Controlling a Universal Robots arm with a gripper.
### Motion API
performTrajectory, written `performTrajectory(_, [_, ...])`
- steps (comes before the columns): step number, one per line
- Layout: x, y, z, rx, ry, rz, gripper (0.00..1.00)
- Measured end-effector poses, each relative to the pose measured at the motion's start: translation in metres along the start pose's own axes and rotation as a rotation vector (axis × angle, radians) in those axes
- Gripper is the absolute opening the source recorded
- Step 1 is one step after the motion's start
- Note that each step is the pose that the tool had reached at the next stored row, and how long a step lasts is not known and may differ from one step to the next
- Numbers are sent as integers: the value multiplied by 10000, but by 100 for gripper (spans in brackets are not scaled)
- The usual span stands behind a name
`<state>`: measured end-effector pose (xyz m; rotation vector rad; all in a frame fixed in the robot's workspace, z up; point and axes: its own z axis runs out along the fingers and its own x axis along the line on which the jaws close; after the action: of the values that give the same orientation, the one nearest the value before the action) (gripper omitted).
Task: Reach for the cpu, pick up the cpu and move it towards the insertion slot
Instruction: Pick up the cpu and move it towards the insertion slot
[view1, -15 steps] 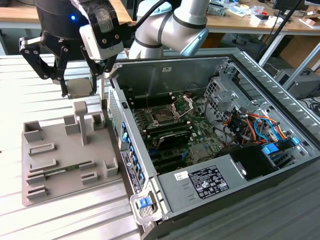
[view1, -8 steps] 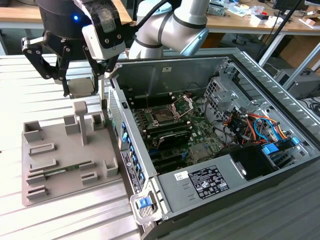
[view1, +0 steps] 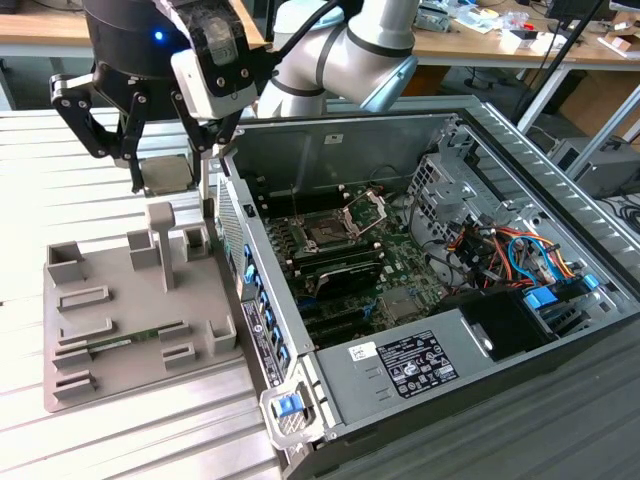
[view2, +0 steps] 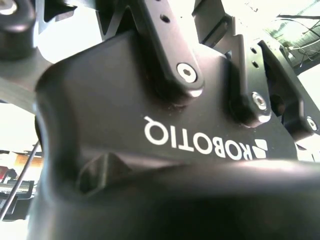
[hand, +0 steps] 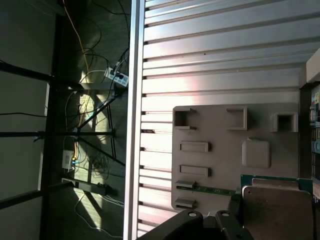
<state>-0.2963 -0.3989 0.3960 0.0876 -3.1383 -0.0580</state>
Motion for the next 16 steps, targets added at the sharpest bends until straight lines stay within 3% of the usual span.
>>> performTrajectory(16, [-63,-4,0,1,0,0,55])
